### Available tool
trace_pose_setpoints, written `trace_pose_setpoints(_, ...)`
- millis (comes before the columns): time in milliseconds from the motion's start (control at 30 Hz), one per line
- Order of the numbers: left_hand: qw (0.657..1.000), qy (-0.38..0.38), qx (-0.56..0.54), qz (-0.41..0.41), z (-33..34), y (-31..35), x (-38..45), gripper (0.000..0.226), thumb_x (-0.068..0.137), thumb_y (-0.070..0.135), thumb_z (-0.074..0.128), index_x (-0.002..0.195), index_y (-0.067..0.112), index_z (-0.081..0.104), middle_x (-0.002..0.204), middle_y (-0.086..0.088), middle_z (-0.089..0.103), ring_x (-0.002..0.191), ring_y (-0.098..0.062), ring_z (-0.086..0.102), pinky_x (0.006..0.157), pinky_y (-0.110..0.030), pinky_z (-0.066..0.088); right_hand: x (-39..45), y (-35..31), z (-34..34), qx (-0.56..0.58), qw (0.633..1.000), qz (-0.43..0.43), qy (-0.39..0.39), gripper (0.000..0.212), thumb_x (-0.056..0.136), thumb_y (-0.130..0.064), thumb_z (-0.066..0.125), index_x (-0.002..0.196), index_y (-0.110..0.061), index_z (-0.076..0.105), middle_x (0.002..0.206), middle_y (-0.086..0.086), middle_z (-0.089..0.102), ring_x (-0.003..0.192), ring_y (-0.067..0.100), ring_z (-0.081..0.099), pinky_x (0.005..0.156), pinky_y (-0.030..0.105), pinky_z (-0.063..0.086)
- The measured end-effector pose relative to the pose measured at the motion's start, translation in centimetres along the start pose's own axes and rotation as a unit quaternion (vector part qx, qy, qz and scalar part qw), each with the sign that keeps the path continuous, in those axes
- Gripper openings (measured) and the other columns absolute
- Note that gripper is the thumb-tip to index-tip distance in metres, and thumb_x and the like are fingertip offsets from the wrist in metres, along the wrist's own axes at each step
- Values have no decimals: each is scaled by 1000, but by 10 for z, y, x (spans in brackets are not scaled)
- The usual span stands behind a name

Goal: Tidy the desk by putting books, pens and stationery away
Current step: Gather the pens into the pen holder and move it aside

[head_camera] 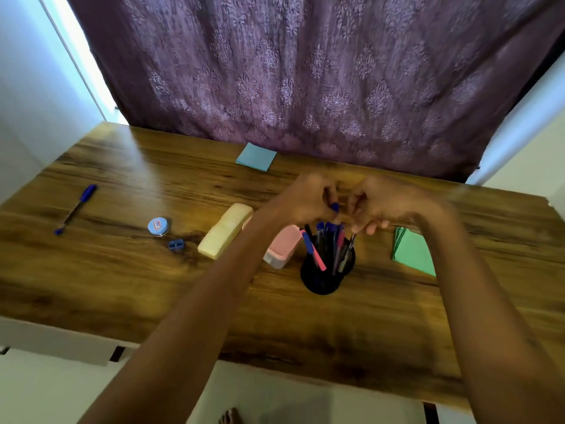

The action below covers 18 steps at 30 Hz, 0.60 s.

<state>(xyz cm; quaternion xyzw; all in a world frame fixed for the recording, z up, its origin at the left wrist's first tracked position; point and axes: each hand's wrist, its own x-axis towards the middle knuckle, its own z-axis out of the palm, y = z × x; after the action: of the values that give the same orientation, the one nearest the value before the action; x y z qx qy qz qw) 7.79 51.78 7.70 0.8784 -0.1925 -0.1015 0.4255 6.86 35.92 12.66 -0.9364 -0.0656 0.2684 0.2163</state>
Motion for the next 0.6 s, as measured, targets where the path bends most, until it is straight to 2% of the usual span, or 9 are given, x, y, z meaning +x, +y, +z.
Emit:
trace_pose_setpoints(67,996,-19,85,-11,10,-5,-5,22,66,14,83,80,10,66,68,5,58,65,-10,54,55,-20,40,-2,-2,-2,-11,1000,-14,3,29,70,-2,79,95,-5,64,74,8,69,57,14,64,42,18,40)
trace_pose_setpoints(133,988,-28,152,-16,18,-15,-12,24,67,22,81,85,13,68,79,4,58,84,-12,50,70,-27,38,-1,-7,-3,-34,999,-22,9,31,69,-3,80,96,-7,66,74,7,69,56,13,63,45,20,41)
trace_pose_setpoints(233,990,1,142,-13,21,-29,-23,39,67,37,77,101,22,66,100,5,58,108,-18,42,87,-35,34,1,-25,1,-58,997,-44,40,34,65,-5,83,95,-10,68,75,7,71,53,12,62,53,25,47)
trace_pose_setpoints(300,997,64,46,0,5,-32,-33,38,67,32,77,100,16,65,90,4,59,100,-25,54,83,-35,41,1,-45,6,-51,992,-82,83,30,66,-7,82,94,-9,68,71,3,68,52,14,60,58,26,49)
trace_pose_setpoints(367,990,126,-63,-30,-20,-41,-39,22,77,15,72,95,5,67,85,-4,62,92,-30,60,82,-40,48,1,-72,13,-33,983,-116,140,20,73,-15,78,90,-11,69,72,2,67,55,15,60,60,26,48)
trace_pose_setpoints(433,969,212,-89,-86,-56,-57,-53,14,79,22,64,87,12,70,96,-11,67,100,-33,62,91,-44,50,8,-105,23,-6,971,-149,187,11,78,-19,74,86,-13,69,73,2,69,56,13,62,61,27,50)
trace_pose_setpoints(467,956,261,-98,-96,-74,-70,-62,14,75,26,61,80,16,70,96,-11,68,99,-33,63,90,-43,51,16,-122,31,16,967,-166,195,7,80,-17,72,84,-13,69,71,0,68,53,9,61,57,24,50)
trace_pose_setpoints(533,929,346,-27,-125,-108,-103,-85,14,77,17,61,83,9,70,94,-14,70,95,-32,64,83,-39,51,36,-159,53,67,961,-199,178,2,83,-11,68,81,-11,68,62,-3,63,43,1,56,47,14,45)
trace_pose_setpoints(600,897,395,56,-193,-138,-144,-111,16,84,10,59,92,1,69,99,-19,69,97,-35,63,83,-40,49,63,-199,84,101,960,-222,138,5,84,-6,65,80,-6,67,62,3,63,46,6,58,50,19,47)
